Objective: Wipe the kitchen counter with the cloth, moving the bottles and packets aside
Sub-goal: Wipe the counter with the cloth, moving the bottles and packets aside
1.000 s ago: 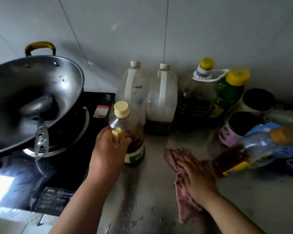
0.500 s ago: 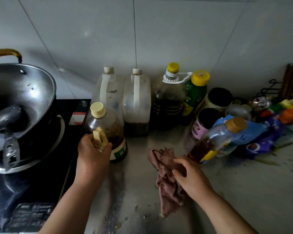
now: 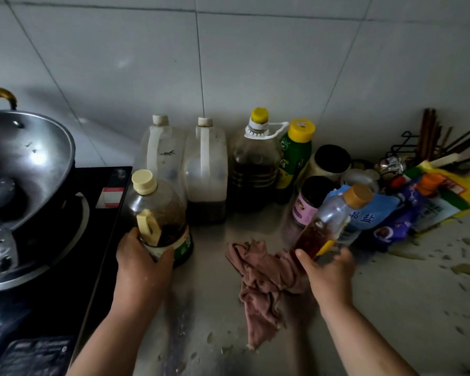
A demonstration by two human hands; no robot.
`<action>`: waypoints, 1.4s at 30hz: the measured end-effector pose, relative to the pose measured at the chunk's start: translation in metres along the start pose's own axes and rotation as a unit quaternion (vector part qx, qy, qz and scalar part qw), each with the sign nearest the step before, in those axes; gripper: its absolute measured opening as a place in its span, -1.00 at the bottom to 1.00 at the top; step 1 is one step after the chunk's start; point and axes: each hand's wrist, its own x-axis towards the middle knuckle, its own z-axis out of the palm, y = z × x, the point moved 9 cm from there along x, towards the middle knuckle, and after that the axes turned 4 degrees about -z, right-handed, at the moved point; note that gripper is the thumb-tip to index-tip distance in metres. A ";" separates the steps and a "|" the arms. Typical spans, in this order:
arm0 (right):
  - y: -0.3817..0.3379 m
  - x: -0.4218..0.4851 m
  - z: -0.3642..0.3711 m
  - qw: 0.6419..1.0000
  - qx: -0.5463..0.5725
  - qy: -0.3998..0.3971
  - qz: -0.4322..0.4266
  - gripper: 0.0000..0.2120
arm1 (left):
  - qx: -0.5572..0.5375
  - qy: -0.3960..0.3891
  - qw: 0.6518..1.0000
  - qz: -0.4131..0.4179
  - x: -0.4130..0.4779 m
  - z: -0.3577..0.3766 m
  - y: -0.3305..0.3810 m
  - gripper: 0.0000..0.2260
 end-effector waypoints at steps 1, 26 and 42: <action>-0.008 0.002 0.001 1.000 0.018 -0.002 -0.007 -0.09 | 0.004 -0.006 1.000 -0.005 -0.001 0.001 -0.003 -0.42; -0.123 -0.031 0.094 0.952 0.101 -0.220 -0.188 -0.66 | 0.024 -0.077 0.995 -0.063 -0.020 0.014 -0.008 -0.36; -0.118 -0.059 0.186 0.930 0.027 -0.327 -0.163 -0.17 | 0.062 -0.106 0.991 -0.051 -0.018 0.024 -0.005 -0.48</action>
